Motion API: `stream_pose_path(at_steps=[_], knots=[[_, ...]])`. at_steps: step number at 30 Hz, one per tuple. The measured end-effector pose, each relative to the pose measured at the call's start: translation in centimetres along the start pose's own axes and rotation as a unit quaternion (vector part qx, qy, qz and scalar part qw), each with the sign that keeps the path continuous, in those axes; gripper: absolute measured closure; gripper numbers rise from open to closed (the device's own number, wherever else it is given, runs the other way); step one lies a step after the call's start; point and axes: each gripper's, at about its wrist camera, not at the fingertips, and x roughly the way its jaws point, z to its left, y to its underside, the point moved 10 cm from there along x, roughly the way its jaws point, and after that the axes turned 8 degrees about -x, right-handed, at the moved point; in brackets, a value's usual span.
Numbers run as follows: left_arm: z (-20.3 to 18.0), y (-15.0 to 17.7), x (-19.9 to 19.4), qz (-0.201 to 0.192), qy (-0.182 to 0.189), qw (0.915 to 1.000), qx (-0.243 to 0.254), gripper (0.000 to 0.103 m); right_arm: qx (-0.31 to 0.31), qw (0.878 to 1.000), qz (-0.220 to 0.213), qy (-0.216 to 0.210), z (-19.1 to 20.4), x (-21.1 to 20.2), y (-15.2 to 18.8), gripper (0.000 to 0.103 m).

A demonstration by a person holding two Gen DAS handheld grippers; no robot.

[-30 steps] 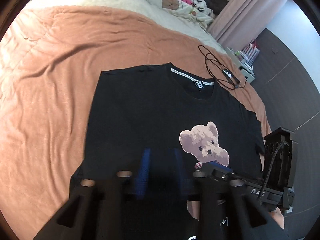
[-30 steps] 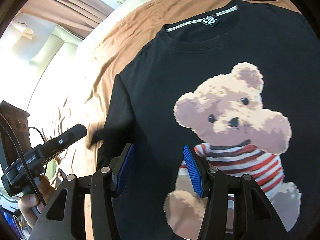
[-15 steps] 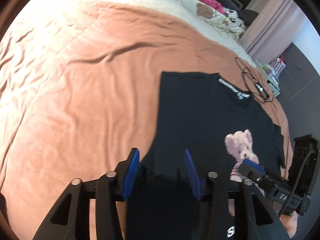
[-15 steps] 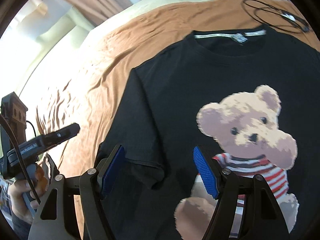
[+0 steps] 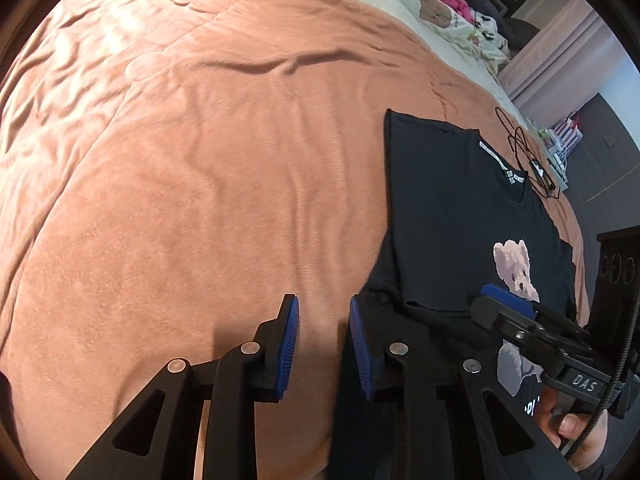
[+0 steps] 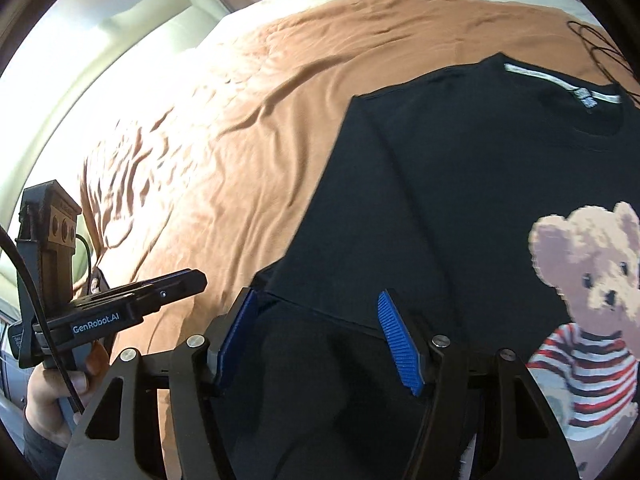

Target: Fold small clothes

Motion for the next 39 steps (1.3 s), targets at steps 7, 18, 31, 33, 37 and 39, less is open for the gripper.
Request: stream_pose_path(at_steps=[7,18,31,33,37,39], knots=[[1.8,0.0,-0.3,-0.003,0.011,0.9999,-0.011,0.075,-0.022,1.000,0.013,0.013,1.7,2.5,-0.5,0.047],[4.0,-0.3,-0.4,-0.005,0.010,0.9996,-0.025,0.075,-0.026,0.999,0.028,0.038,2.2,5.9,-1.4,0.096],[0.2,-0.8,0.1,-0.008,0.032,0.9994,-0.006,0.075,-0.017,0.997,-0.027,0.067,-0.8,0.4,-3.0,0.103],[-0.6,-1.0,0.4,-0.009,0.030,0.9995,0.000,0.075,-0.010,0.996,-0.035,0.077,-1.9,-0.8,-3.0,0.103],[-1.8,-1.0,1.4,-0.003,0.031,0.9995,0.002,0.075,0.008,0.994,-0.050,0.093,-4.3,-3.1,-2.9,0.103],[-2.1,-1.0,1.8,-0.001,0.028,0.9996,0.003,0.075,0.014,0.994,-0.055,0.097,-5.2,-4.2,-2.7,0.103]])
